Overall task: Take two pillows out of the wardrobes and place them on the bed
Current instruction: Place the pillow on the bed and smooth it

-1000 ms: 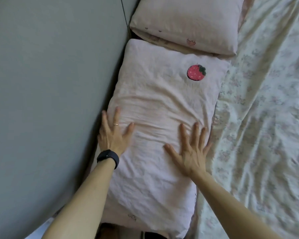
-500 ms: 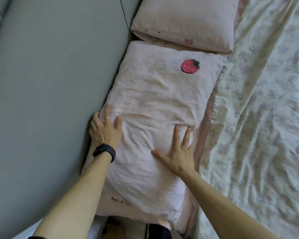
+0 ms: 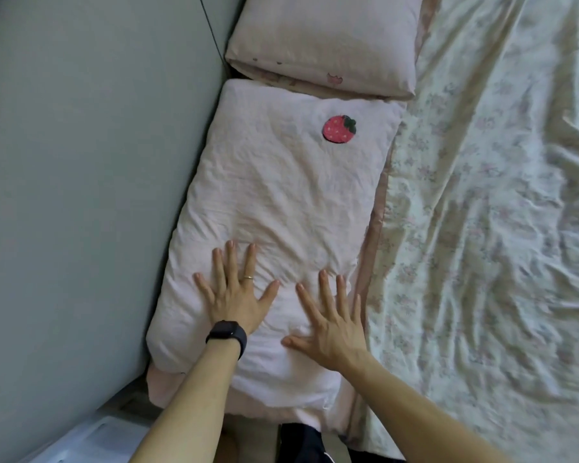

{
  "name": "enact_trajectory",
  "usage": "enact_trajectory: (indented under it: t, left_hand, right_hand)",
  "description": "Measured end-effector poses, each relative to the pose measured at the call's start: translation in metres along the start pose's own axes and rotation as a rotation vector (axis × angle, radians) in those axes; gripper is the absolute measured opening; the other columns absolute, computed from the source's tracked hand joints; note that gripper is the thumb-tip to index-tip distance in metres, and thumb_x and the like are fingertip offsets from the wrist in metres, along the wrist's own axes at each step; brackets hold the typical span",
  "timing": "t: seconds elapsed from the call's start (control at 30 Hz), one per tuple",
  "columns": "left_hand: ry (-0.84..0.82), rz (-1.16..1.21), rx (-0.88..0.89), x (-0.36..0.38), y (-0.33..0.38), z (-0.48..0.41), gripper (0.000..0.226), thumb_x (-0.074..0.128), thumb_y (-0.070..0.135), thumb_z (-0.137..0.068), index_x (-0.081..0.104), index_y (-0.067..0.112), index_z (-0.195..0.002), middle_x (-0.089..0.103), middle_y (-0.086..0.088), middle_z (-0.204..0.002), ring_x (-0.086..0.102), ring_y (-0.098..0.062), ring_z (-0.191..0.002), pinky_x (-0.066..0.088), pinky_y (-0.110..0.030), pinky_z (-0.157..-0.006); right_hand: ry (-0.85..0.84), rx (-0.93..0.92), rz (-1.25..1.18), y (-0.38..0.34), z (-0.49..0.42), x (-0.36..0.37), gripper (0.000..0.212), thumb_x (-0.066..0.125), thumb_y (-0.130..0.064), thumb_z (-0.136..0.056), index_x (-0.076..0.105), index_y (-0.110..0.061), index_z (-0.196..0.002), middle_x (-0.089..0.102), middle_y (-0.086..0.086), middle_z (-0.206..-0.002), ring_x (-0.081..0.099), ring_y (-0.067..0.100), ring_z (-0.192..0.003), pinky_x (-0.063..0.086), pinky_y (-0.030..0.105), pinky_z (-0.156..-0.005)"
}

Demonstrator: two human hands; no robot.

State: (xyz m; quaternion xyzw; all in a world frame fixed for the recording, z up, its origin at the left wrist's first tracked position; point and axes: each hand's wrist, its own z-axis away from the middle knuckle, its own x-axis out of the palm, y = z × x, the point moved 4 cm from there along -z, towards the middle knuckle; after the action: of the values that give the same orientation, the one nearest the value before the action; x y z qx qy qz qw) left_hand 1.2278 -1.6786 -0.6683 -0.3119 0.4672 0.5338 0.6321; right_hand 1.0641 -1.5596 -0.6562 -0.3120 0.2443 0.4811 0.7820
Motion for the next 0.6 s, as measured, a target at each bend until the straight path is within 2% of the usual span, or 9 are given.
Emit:
enact_trajectory:
  t: [0.07, 0.17, 0.3, 0.37, 0.5, 0.6]
  left_hand:
    - [-0.050, -0.027, -0.026, -0.002, 0.002, -0.002, 0.088, 0.017, 0.081, -0.085, -0.011, 0.038, -0.157, -0.013, -0.004, -0.168, -0.009, -0.031, -0.154, 0.003, -0.077, -0.111]
    - [-0.077, -0.015, -0.018, -0.011, 0.009, -0.004, 0.088, 0.020, 0.078, -0.085, -0.006, 0.036, -0.158, -0.009, -0.008, -0.168, -0.007, -0.036, -0.154, 0.003, -0.079, -0.110]
    - [-0.083, 0.004, 0.068, -0.028, 0.030, -0.014, 0.080, 0.018, 0.074, -0.088, -0.006, 0.041, -0.157, -0.018, 0.001, -0.167, -0.013, -0.028, -0.154, -0.001, -0.074, -0.112]
    - [-0.137, 0.009, 0.063, -0.032, 0.048, -0.020, 0.076, 0.019, 0.074, -0.090, -0.013, 0.046, -0.154, -0.025, 0.003, -0.165, -0.016, -0.028, -0.153, 0.004, -0.075, -0.112]
    - [-0.249, 0.008, -0.022, -0.030, 0.067, -0.028, 0.073, 0.023, 0.072, -0.094, -0.022, 0.054, -0.148, -0.032, 0.006, -0.162, -0.020, -0.032, -0.152, 0.015, -0.080, -0.107]
    - [-0.291, 0.014, -0.043, -0.036, 0.067, -0.027, 0.071, 0.024, 0.073, -0.094, -0.020, 0.057, -0.147, -0.030, 0.009, -0.163, -0.017, -0.032, -0.152, 0.021, -0.079, -0.105]
  right_hand:
    - [-0.071, -0.003, 0.001, 0.000, -0.001, -0.005, 0.104, 0.028, -0.096, -0.074, -0.032, -0.050, -0.146, -0.052, -0.007, -0.150, -0.049, 0.030, -0.138, -0.013, 0.063, -0.118]
    - [-0.132, -0.053, 0.009, 0.007, 0.000, -0.019, 0.098, 0.037, -0.086, -0.081, -0.027, -0.053, -0.147, -0.047, -0.007, -0.154, -0.040, 0.031, -0.144, -0.004, 0.062, -0.120]
    - [-0.135, -0.175, 0.132, 0.031, 0.002, -0.054, 0.071, 0.034, -0.064, -0.099, -0.009, -0.052, -0.154, -0.026, -0.011, -0.164, -0.013, 0.025, -0.155, 0.007, 0.058, -0.122]
    - [-0.133, -0.202, 0.195, 0.042, 0.003, -0.069, 0.067, 0.037, -0.058, -0.101, -0.002, -0.051, -0.156, -0.017, -0.011, -0.167, -0.007, 0.023, -0.156, 0.011, 0.056, -0.121]
    - [-0.198, -0.189, 0.251, 0.052, 0.001, -0.093, 0.062, 0.042, -0.055, -0.101, 0.015, -0.046, -0.156, -0.003, -0.005, -0.170, -0.001, 0.024, -0.156, 0.013, 0.059, -0.121]
    - [-0.243, -0.108, 0.127, 0.063, 0.006, -0.133, 0.058, 0.042, -0.057, -0.100, 0.028, -0.042, -0.155, 0.022, -0.002, -0.167, 0.023, 0.025, -0.152, 0.027, 0.052, -0.119]
